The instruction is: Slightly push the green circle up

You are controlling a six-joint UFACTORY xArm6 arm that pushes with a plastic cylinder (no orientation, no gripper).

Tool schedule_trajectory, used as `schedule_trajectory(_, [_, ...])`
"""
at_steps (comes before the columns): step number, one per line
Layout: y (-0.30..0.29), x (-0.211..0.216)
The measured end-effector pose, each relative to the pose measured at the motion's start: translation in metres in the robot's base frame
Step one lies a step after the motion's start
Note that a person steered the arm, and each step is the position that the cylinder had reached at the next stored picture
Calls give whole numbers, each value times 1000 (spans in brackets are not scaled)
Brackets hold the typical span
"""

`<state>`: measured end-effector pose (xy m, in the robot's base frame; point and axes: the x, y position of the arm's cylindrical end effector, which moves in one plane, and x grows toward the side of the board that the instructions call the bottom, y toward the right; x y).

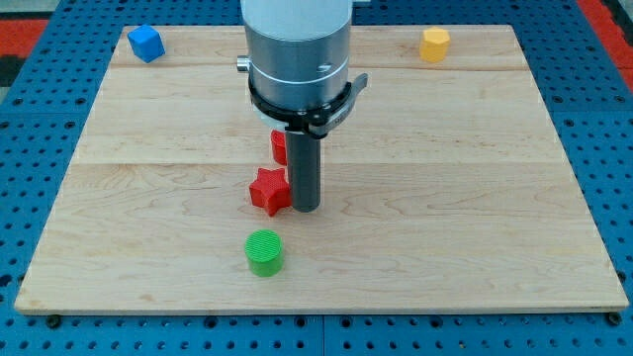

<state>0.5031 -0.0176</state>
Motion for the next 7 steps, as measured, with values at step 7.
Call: schedule_trajectory(7, [-147,115])
